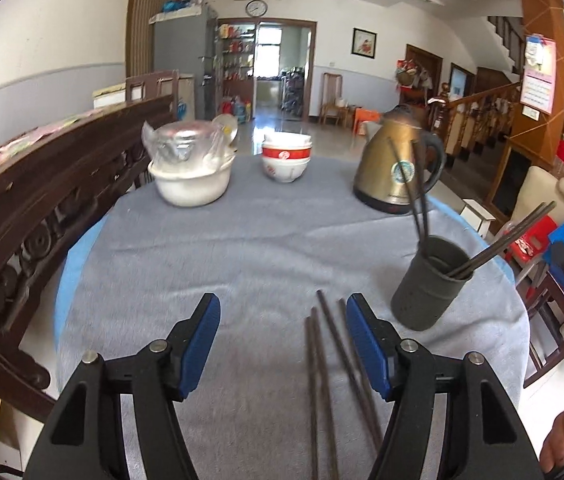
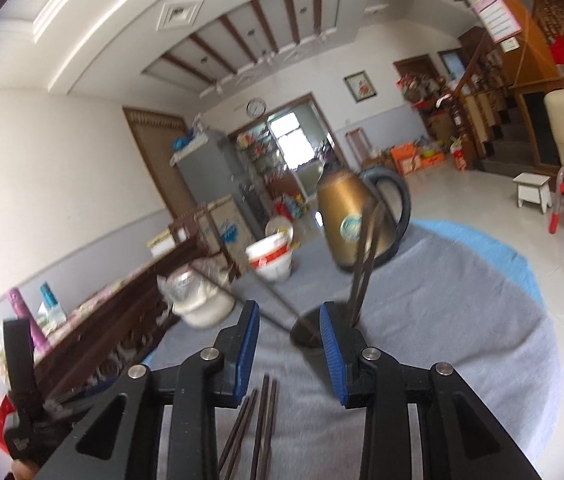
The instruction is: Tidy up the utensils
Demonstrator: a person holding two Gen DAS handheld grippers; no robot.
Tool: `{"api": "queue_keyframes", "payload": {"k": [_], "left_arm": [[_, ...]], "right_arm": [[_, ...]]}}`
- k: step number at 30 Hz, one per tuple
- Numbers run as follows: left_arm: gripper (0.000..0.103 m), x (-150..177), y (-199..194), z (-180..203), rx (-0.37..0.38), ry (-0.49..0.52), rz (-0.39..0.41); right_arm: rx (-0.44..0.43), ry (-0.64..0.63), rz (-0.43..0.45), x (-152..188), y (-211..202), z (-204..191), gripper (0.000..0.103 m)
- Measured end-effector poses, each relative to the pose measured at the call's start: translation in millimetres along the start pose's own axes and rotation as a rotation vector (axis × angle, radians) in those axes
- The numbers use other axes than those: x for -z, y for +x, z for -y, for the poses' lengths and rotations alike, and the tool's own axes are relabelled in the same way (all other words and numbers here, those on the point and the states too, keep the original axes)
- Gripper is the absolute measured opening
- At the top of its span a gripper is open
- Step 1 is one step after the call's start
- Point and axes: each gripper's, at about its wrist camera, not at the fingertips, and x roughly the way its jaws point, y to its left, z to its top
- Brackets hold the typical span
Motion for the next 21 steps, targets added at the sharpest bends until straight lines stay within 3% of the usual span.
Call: {"api": "queue_keyframes", "payload": {"k": [12, 21], "left_arm": [[0.066, 27.8, 23.7, -26.3, -0.037, -0.032, -0.081], [0.066, 44.2, 38.9, -36.0, -0.042, -0.043, -0.145]], "right_arm": [[-0.034, -0.026, -0.206, 56.6, 48.7, -11.5, 0.035], [-0.046, -0.009, -0.297, 79.4, 67.4, -9.3, 0.035]]}}
